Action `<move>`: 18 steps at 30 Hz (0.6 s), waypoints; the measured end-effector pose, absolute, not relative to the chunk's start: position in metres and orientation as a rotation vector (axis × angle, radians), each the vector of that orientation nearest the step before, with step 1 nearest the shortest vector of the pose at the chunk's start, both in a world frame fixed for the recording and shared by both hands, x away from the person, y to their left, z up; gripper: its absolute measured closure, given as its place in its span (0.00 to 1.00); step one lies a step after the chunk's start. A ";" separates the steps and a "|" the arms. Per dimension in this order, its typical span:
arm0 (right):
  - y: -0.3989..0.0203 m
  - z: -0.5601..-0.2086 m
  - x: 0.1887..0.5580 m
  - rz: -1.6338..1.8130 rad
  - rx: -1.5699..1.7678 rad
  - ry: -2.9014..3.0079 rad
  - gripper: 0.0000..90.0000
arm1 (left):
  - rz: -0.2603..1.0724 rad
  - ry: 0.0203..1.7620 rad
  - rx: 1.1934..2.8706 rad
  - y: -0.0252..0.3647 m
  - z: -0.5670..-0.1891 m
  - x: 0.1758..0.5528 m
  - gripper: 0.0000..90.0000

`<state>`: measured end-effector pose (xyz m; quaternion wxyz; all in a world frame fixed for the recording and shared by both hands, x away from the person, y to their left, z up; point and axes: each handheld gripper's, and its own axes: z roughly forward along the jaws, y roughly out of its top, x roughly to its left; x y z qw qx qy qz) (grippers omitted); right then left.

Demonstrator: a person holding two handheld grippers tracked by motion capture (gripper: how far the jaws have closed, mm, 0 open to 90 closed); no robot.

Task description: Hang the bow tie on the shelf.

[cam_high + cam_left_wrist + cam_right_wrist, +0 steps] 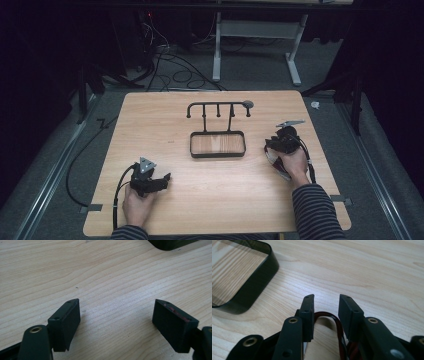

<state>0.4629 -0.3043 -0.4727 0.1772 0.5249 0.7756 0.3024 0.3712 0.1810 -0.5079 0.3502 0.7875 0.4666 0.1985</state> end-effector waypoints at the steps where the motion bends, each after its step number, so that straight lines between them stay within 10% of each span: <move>1: -0.305 -0.473 0.463 0.858 1.494 2.195 0.75 | 0.514 1.208 2.040 0.181 -0.508 0.371 0.25; 18: -0.308 -0.487 0.466 0.838 1.516 2.230 0.92 | 0.510 1.209 2.038 0.181 -0.508 0.371 0.25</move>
